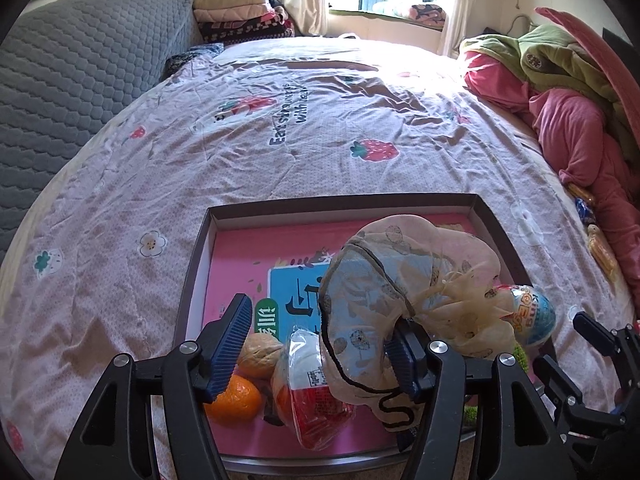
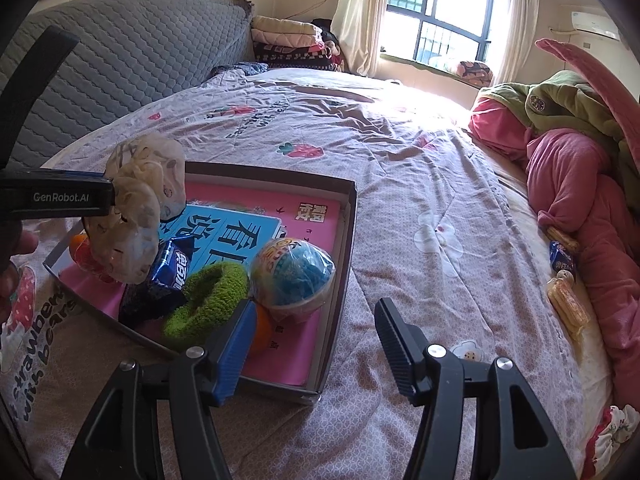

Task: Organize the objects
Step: 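Lower the mesh bag onto the book while the right sets the Kinder egg down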

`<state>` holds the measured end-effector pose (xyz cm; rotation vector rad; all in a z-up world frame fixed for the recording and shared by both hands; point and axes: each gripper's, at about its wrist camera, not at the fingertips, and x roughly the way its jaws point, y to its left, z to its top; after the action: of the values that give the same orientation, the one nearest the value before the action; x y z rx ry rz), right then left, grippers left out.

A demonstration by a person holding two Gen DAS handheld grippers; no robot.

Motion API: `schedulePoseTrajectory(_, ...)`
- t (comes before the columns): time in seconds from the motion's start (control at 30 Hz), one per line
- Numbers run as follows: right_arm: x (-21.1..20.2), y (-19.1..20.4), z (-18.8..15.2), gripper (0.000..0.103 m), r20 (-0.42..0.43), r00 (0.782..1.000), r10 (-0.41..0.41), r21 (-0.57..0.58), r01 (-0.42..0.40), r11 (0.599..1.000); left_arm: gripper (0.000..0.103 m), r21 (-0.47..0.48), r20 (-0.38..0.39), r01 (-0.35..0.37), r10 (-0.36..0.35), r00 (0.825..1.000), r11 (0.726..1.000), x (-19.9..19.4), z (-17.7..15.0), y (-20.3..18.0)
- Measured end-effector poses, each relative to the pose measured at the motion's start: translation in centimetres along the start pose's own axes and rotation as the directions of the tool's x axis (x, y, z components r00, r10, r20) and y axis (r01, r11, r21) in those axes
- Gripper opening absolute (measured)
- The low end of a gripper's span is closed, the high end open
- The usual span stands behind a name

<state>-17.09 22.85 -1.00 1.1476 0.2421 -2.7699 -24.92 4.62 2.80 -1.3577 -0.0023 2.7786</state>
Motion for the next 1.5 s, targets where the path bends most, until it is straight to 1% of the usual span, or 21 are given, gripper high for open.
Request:
schedulePoseTrajectory(0.33, 0.1, 0.1, -0.2, 0.061, -0.003, 1.000, 0.004, 0.009, -0.004, 1.000, 0.066, -0.044, 0.008, -0.008, 0.008, 1.000, 0.999, 1.3, 1.6, 0.7)
schedulePoseTrajectory(0.53, 0.5, 0.0, -0.1, 0.061, -0.006, 1.000, 0.004, 0.021, -0.004, 1.000, 0.066, -0.057, -0.003, -0.015, 0.015, 1.000, 0.998, 2.8, 2.1, 1.0)
schedulePoseTrajectory(0.63, 0.8, -0.1, -0.2, 0.064, -0.011, 1.000, 0.005, 0.025, -0.004, 1.000, 0.066, -0.067, 0.006, -0.021, 0.021, 1.000, 0.998, 3.1, 2.4, 1.2)
schedulePoseTrajectory(0.87, 1.1, 0.0, -0.2, 0.064, -0.017, 1.000, 0.017, 0.032, -0.017, 0.999, 0.066, -0.052, -0.016, -0.016, 0.016, 1.000, 0.999, 3.7, 1.5, 0.9)
schedulePoseTrajectory(1.13, 0.9, 0.1, 0.0, 0.064, -0.010, 1.000, 0.021, 0.030, -0.020, 0.999, 0.066, -0.041, -0.009, -0.009, 0.008, 1.000, 0.999, 2.6, 0.4, 0.6)
schedulePoseTrajectory(1.43, 0.2, 0.5, 0.2, 0.064, 0.005, 1.000, 0.030, 0.023, -0.030, 0.999, 0.066, -0.028, 0.012, 0.002, -0.002, 1.000, 1.000, 0.5, -0.4, 0.3)
schedulePoseTrajectory(1.5, 0.0, 0.6, 0.2, 0.066, 0.010, 0.999, 0.034, 0.021, -0.034, 0.999, 0.066, -0.023, 0.014, 0.010, -0.009, 1.000, 1.000, 0.0, -0.7, 0.1)
